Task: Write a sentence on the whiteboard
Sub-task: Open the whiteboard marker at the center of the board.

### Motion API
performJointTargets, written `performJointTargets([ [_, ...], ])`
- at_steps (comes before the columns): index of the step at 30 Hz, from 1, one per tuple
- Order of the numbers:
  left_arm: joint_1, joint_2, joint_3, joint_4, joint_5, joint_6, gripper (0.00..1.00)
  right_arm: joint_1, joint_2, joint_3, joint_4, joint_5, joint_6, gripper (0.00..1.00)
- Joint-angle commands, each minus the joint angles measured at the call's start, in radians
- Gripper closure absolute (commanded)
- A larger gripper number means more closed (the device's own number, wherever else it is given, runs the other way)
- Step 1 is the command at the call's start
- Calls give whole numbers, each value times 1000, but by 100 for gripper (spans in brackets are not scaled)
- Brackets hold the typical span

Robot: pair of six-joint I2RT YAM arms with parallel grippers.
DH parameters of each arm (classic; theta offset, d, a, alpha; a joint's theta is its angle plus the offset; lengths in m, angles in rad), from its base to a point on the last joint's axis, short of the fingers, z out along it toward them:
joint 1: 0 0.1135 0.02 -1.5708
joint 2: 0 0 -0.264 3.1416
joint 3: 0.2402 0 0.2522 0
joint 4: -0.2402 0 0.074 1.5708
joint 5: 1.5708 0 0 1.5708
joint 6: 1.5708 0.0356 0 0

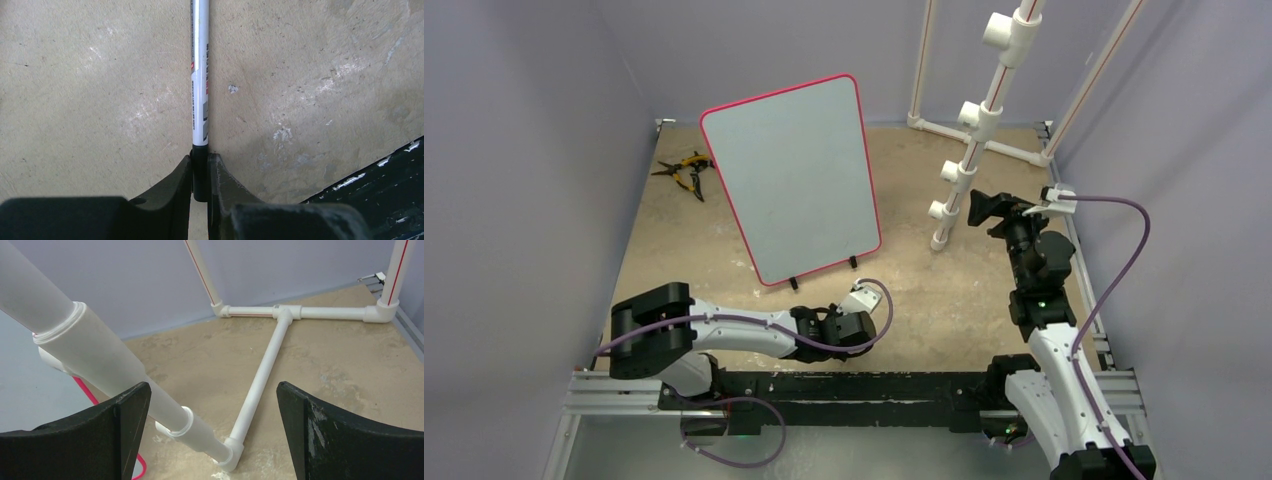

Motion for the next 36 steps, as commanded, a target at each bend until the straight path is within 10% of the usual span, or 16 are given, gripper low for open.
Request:
performJointTargets([
  [1,-7,16,-26,-16,32,-13,100,2,-47,70,-107,10,30,1],
  [13,56,-171,95,-18,-19,179,100,3,-101,203,-424,-212,115,1],
  [28,328,-315,165,225,654,583,100,4,-21,97,-442,-986,108,13],
  [36,328,-322,132,239,781,593,100,114,119,53,-396,-1048,112,14],
])
